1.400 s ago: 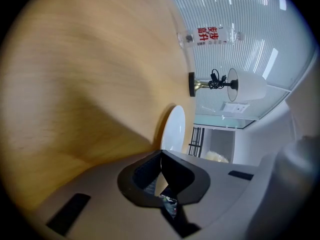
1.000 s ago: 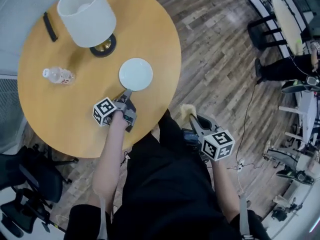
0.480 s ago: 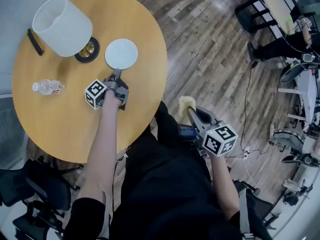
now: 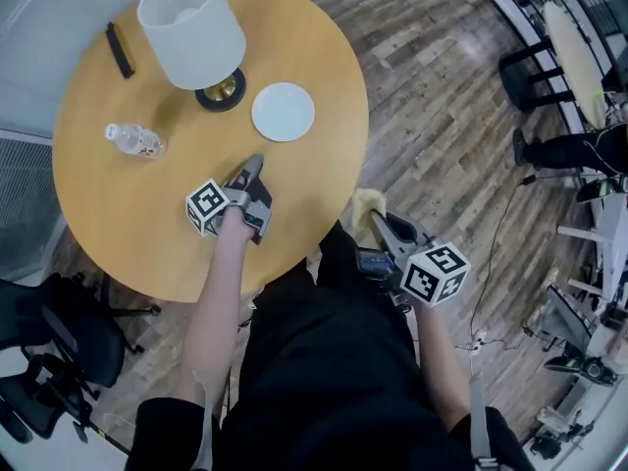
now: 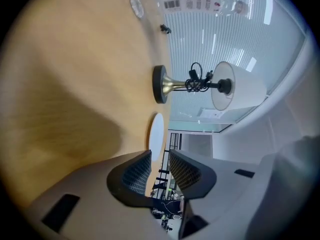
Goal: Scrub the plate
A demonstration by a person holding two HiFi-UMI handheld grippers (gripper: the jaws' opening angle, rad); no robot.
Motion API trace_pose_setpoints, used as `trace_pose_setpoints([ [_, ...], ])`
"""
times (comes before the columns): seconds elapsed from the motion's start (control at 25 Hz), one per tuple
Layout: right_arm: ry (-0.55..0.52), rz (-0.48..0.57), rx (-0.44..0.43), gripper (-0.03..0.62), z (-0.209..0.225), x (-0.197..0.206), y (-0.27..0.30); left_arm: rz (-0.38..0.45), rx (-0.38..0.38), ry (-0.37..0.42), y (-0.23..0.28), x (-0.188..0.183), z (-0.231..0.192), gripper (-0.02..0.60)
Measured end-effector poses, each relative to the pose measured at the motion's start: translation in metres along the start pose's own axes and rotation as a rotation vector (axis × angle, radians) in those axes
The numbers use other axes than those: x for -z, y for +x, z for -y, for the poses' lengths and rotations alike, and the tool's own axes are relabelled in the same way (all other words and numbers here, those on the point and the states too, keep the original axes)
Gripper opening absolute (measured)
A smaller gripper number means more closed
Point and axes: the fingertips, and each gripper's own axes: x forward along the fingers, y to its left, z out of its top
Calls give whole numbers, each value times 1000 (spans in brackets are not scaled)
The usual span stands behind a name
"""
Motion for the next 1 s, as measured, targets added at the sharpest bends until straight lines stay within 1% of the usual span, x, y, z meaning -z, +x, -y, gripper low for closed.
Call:
trace_pose_setpoints([
  [0.12, -29, -8, -79, 29, -17, -9, 21, 3, 97, 42, -30, 7, 29, 117],
  [0.2, -50, -15, -136, 29, -31, -15, 34, -1, 152, 97, -50, 16, 52, 109],
  [0.24, -59, -20, -165, 29, -39, -17, 40, -3, 156, 135, -61, 21, 61, 87],
  [0.32, -76, -28, -224, 29, -53, -21, 50, -5, 141, 214, -83, 31, 73, 68],
  [0.36, -85, -30, -251, 29, -61, -24, 54, -5, 128, 254, -93, 37, 78, 35],
  [0.4, -94, -32, -277, 29, -68, -26, 58, -4, 111, 288, -102, 42, 82, 25],
  [0.44, -102, -34, -303, 29, -75, -28, 62, -2, 92, 331, -112, 46, 86, 22],
  [0.48, -109, -37, -328, 29, -82, -29, 65, -1, 75, 409, -121, 49, 91, 12],
  [0.56, -122, -48, -382, 29, -96, -29, 71, -9, 92, 583, -134, 55, 106, 12],
  [0.6, -131, -56, -411, 29, -102, -29, 72, -18, 106, 652, -140, 61, 114, 11],
  [0.68, -152, -70, -472, 29, -114, -28, 72, -41, 115, 764, -148, 74, 128, 11],
  [0.8, -171, -79, -561, 29, -124, -28, 64, -50, 110, 923, -156, 88, 143, 11],
  [0.88, -181, -84, -606, 29, -128, -29, 58, -69, 113, 1007, -157, 97, 150, 11],
  [0.92, -184, -81, -618, 29, -128, -31, 56, -85, 119, 1028, -156, 101, 152, 11],
  [1.0, -178, -66, -627, 29, -127, -35, 52, -111, 134, 1042, -153, 108, 155, 11],
])
